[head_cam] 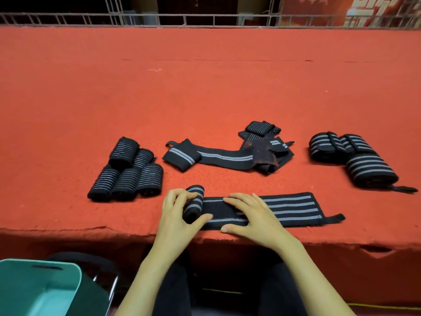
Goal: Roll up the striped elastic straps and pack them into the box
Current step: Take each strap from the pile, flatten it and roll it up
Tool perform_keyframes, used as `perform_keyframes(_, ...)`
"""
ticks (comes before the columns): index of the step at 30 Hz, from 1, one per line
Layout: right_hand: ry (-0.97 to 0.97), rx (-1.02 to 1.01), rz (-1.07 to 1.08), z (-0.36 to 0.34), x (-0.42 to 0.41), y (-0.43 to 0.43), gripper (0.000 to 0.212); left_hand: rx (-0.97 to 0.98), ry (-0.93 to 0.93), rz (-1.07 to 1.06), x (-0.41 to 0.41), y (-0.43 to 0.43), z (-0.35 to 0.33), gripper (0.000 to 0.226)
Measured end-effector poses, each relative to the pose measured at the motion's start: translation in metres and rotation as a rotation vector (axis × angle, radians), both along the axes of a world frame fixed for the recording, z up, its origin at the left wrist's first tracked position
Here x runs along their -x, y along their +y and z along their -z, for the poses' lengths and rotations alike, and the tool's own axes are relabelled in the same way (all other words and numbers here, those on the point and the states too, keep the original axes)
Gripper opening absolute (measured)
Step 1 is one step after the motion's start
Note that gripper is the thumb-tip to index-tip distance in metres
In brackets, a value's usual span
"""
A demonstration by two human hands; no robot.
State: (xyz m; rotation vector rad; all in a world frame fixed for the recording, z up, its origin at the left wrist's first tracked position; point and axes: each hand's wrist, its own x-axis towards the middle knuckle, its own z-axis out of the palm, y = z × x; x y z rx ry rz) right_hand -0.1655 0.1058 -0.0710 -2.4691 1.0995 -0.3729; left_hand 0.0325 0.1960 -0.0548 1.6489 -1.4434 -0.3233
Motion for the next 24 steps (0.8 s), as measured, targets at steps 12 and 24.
perform_keyframes(12,-0.012,-0.034,0.005,-0.002,0.003,-0.001,0.089,-0.011,0.228,0.004,0.005,-0.012,-0.006,0.039)
perform_keyframes(24,-0.008,-0.051,0.104,-0.002,0.041,-0.011,0.091,-0.343,0.196,-0.090,0.016,-0.019,-0.011,0.049)
